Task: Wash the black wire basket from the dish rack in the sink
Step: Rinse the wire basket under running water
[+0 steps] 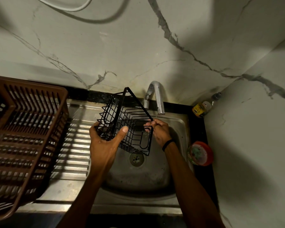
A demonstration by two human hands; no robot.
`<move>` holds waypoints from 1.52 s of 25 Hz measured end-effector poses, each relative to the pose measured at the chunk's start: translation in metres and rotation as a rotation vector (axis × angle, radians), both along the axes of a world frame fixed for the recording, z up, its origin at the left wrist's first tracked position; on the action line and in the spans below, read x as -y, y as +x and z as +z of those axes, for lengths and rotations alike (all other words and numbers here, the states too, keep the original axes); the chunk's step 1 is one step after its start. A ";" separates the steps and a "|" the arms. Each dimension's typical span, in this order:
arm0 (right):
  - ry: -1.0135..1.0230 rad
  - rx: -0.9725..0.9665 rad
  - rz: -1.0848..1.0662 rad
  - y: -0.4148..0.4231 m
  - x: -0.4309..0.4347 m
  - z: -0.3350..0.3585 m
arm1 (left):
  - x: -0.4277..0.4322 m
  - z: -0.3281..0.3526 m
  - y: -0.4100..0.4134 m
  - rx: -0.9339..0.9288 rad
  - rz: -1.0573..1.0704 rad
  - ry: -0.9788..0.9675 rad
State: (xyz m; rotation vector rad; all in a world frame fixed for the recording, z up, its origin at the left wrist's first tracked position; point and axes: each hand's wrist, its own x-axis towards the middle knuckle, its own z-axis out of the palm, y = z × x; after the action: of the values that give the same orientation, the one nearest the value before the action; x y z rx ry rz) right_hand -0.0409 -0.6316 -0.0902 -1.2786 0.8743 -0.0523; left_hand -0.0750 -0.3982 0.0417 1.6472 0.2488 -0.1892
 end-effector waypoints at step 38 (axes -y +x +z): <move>0.131 0.144 0.183 -0.011 0.008 0.021 | -0.008 0.013 -0.004 0.060 -0.065 0.228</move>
State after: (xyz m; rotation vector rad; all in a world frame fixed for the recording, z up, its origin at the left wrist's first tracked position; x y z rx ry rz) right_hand -0.0524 -0.6392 -0.0695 -1.2114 0.6251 0.0568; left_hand -0.0788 -0.3904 0.0548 1.8860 0.1760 -0.1645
